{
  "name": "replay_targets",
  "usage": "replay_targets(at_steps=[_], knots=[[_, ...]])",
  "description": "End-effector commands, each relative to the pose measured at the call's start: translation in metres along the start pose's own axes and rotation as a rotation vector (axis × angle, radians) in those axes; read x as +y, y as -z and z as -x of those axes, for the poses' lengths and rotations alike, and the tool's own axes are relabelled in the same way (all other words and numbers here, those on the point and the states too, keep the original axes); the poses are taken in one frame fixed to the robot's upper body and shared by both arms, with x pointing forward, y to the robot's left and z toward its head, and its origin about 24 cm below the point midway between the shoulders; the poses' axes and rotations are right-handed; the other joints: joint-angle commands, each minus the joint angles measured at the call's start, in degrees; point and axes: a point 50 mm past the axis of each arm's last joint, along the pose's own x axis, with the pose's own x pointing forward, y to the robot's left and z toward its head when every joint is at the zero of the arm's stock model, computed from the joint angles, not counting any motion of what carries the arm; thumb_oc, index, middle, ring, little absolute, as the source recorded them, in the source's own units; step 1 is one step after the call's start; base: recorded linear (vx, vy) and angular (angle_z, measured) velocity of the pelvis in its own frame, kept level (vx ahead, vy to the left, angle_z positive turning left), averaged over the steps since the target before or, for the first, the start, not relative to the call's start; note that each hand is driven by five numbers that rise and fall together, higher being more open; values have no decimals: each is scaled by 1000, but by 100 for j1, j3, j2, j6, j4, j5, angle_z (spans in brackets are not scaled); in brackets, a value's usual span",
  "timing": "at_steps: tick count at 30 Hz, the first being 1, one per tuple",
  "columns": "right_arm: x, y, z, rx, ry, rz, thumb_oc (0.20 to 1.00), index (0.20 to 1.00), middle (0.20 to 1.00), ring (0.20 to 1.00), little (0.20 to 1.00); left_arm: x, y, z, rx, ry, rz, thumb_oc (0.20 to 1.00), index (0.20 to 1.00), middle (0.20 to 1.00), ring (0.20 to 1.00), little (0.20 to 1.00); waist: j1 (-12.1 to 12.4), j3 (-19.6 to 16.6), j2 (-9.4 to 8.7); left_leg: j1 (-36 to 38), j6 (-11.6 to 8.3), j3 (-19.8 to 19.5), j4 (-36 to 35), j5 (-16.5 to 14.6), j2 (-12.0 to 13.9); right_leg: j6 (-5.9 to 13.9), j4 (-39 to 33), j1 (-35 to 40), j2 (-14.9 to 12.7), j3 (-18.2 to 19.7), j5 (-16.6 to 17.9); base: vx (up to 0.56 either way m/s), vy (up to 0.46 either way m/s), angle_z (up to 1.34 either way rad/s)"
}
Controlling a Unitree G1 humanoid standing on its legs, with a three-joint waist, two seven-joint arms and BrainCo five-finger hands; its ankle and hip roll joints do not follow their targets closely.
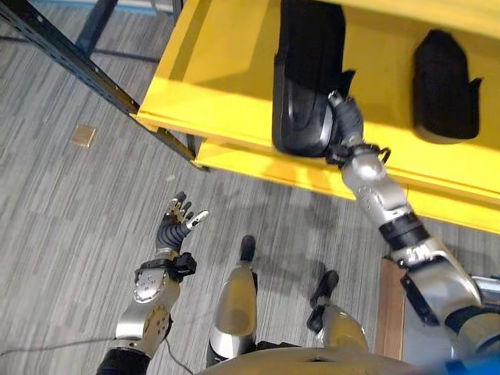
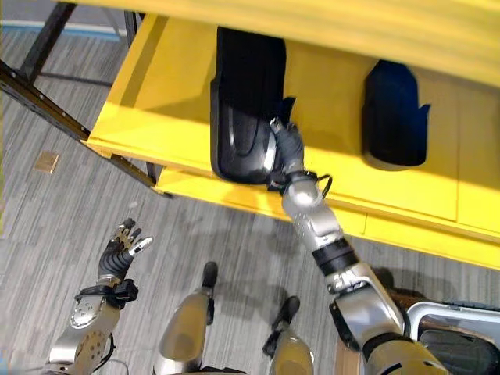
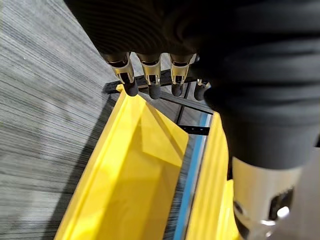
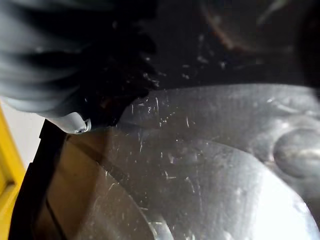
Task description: Move parts from the plastic box to the shelf.
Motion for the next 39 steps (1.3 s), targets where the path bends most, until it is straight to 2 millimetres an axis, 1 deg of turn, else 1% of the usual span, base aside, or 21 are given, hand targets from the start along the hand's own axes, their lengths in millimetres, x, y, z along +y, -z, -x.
replay_targets(at_steps=[1, 2, 3, 5, 6, 7, 8, 9, 10, 11, 13, 14, 15, 16, 17, 18, 20, 25, 32, 39], knots=[[4, -53, -13, -215, 26, -29, 200, 200, 200, 200, 200, -5, -15, 10, -74, 56, -6, 1000, 1000, 1000, 1000, 1000, 18, -323, -76, -101, -16, -20, 72, -27, 130, 132, 789, -286, -313, 148, -431, -85, 28, 2], [4, -63, -17, -242, 32, -20, 200, 200, 200, 200, 200, -7, -15, 10, -71, 67, -9, 1000, 1000, 1000, 1000, 1000, 22, -265, -67, -176, -10, -16, 133, -39, 133, 127, 868, -381, -311, 172, -435, 0, 0, 0], [2, -70, -20, -258, 49, -18, 200, 200, 200, 200, 200, -7, -14, 10, -66, 72, -10, 1000, 1000, 1000, 1000, 1000, 20, -246, -59, -178, -52, -54, 184, -172, 139, 163, 936, -409, -304, 219, -543, -13, 4, -9], [0, -88, -26, -303, 73, -14, 200, 200, 200, 200, 200, -13, -14, 8, -67, 97, -9, 1000, 1000, 1000, 1000, 1000, 17, -115, -30, -428, -44, -66, 378, -218, 132, 142, 1151, -670, -324, 271, -588, -43, 20, -9], [-1, -93, -28, -313, 82, -10, 200, 200, 200, 200, 200, -15, -13, 8, -64, 106, -7, 1000, 1000, 1000, 1000, 1000, 10, -83, -15, -494, -41, -73, 428, -229, 130, 135, 1230, -753, -336, 287, -605, -39, 24, -6], [-1, -93, -28, -314, 82, -10, 200, 200, 200, 200, 200, -15, -14, 7, -65, 106, -6, 1000, 1000, 1000, 1000, 1000, 14, -88, -14, -514, -40, -72, 442, -235, 130, 135, 1247, -776, -338, 292, -612, -57, 31, -7], [-8, -108, -33, -346, 120, -4, 200, 200, 200, 200, 200, -21, -11, 6, -54, 129, 1, 1000, 1000, 1000, 1000, 1000, -4, 0, 15, -705, -24, -100, 611, -284, 109, 108, 1456, -971, -365, 326, -676, -68, 26, -4], [-14, -123, -37, -382, 145, 46, 200, 200, 200, 200, 200, -24, -12, 5, -55, 141, 0, 1000, 1000, 1000, 1000, 1000, -19, 44, 35, -910, -16, -133, 800, -337, 95, 87, 1652, -1168, -397, 358, -737, -75, 31, 1], [-17, -128, -38, -388, 155, 51, 200, 200, 200, 200, 200, -26, -11, 4, -56, 149, 3, 1000, 1000, 1000, 1000, 1000, -36, 69, 42, -976, -15, -139, 859, -361, 96, 81, 1710, -1243, -402, 379, -759, -35, 14, 8], [-17, -129, -38, -389, 155, 52, 200, 200, 200, 200, 200, -26, -12, 4, -56, 149, 4, 1000, 1000, 1000, 1000, 1000, -36, 69, 46, -988, -15, -140, 869, -366, 97, 81, 1719, -1255, -403, 380, -763, -31, 25, 10], [-26, -145, -46, -406, 209, 98, 200, 200, 200, 200, 200, -31, -12, 2, -59, 171, 8, 1000, 1000, 1000, 1000, 1000, -63, 139, 37, -1206, -5, -151, 1084, -429, 107, 73, 1904, -1497, -411, 405, -803, -15, 15, 3], [-26, -146, -46, -406, 209, 98, 200, 200, 200, 200, 200, -31, -12, 2, -59, 171, 8, 1000, 1000, 1000, 1000, 1000, -62, 138, 38, -1210, -5, -151, 1087, -431, 108, 73, 1907, -1501, -410, 406, -804, -26, 24, -10], [-32, -151, -50, -396, 240, 124, 200, 200, 200, 200, 200, -34, -14, 1, -65, 183, 3, 1000, 1000, 1000, 1000, 1000, -70, 183, 20, -1299, -4, -157, 1165, -459, 124, 83, 1974, -1604, -420, 394, -805, -18, 20, -12], [-32, -154, -52, -397, 243, 142, 200, 200, 200, 200, 200, -36, -15, 0, -70, 190, 3, 1000, 1000, 1000, 1000, 1000, -76, 193, 12, -1322, -5, -152, 1163, -460, 127, 86, 1989, -1640, -416, 393, -810, -18, 20, -9], [-32, -155, -52, -399, 243, 142, 200, 200, 200, 200, 200, -37, -15, -1, -71, 191, 4, 1000, 1000, 1000, 1000, 1000, -78, 199, 16, -1325, -5, -150, 1163, -459, 127, 86, 1992, -1646, -416, 396, -810, 0, 0, 0], [-35, -160, -56, -389, 258, 193, 200, 200, 200, 200, 200, -39, -17, -2, -79, 200, 3, 1000, 1000, 1000, 1000, 1000, -80, 212, -16, -1369, -9, -164, 1161, -456, 122, 92, 2022, -1696, -417, 386, -809, 0, 0, 0], [-35, -165, -58, -386, 263, 221, 200, 200, 200, 200, 200, -41, -19, -4, -91, 205, 9, 1000, 1000, 1000, 1000, 1000, -87, 225, -29, -1388, -5, -171, 1160, -458, 116, 91, 2049, -1735, -420, 378, -812, 0, 0, 0], [-35, -171, -64, -366, 280, 251, 200, 200, 200, 200, 200, -44, -25, -8, -115, 206, 20, 1000, 1000, 1000, 1000, 1000, -96, 253, -31, -1390, -15, -174, 1097, -442, 103, 95, 2055, -1761, -419, 349, -828, 0, 0, 0], [-41, -163, -71, -292, 320, 286, 200, 200, 200, 200, 200, -48, -31, -12, -142, 214, 33, 1000, 1000, 1000, 1000, 1000, -60, 263, -20, -1408, -19, -203, 1062, -427, 66, 104, 2086, -1747, -442, 288, -847, 0, 0, 0], [-40, -164, -73, -271, 333, 282, 200, 200, 200, 200, 200, -51, -33, -14, -154, 218, 40, 1000, 1000, 1000, 1000, 1000, -19, 295, 1, -1428, -19, -233, 1043, -406, 49, 113, 2121, -1751, -456, 229, -857, 1, 0, 1]])
